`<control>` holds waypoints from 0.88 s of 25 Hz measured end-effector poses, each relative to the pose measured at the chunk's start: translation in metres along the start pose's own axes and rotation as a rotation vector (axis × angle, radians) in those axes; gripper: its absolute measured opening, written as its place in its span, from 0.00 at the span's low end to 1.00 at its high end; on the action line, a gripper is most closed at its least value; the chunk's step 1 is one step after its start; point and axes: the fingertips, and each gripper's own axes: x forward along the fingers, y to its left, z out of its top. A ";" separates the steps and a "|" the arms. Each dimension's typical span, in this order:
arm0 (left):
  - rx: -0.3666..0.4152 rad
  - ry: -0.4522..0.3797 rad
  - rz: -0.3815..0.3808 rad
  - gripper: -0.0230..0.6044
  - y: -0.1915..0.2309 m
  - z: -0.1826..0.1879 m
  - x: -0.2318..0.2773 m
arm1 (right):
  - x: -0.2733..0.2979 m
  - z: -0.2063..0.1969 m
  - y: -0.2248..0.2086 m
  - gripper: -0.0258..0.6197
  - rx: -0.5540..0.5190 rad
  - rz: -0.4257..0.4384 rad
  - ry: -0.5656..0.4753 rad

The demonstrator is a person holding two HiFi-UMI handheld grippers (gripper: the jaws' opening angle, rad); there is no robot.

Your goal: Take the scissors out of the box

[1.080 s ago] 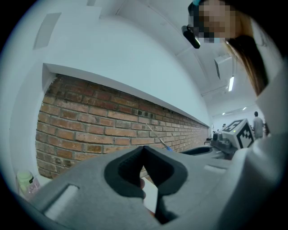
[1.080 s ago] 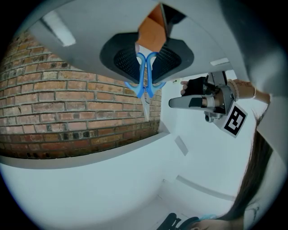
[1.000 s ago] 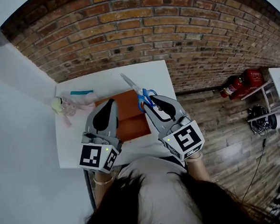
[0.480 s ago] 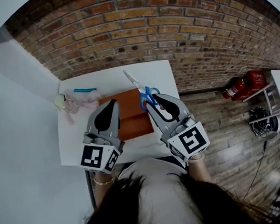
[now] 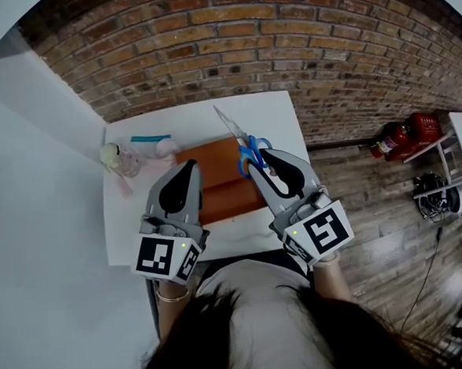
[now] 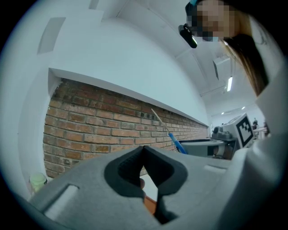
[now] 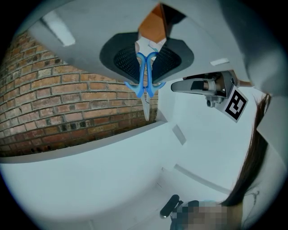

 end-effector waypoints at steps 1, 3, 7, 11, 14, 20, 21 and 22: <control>0.001 -0.002 -0.003 0.04 0.001 0.000 -0.003 | 0.000 0.001 0.004 0.19 -0.002 -0.005 -0.003; 0.002 -0.007 -0.009 0.04 0.004 0.001 -0.010 | 0.001 0.002 0.010 0.19 -0.008 -0.015 -0.008; 0.000 -0.025 -0.019 0.04 0.011 0.002 -0.022 | 0.004 0.005 0.024 0.19 -0.035 -0.027 -0.020; 0.000 -0.036 -0.024 0.03 0.015 0.003 -0.032 | 0.004 0.008 0.034 0.19 -0.045 -0.037 -0.031; 0.012 -0.036 -0.015 0.04 0.017 0.007 -0.035 | 0.003 0.014 0.037 0.19 -0.047 -0.042 -0.041; 0.009 -0.042 0.002 0.03 0.019 0.008 -0.041 | 0.000 0.020 0.044 0.19 -0.050 -0.039 -0.056; 0.009 -0.046 0.004 0.04 0.019 0.008 -0.042 | -0.001 0.021 0.045 0.19 -0.050 -0.036 -0.060; 0.009 -0.051 0.007 0.04 0.018 0.009 -0.043 | -0.002 0.022 0.046 0.19 -0.051 -0.033 -0.064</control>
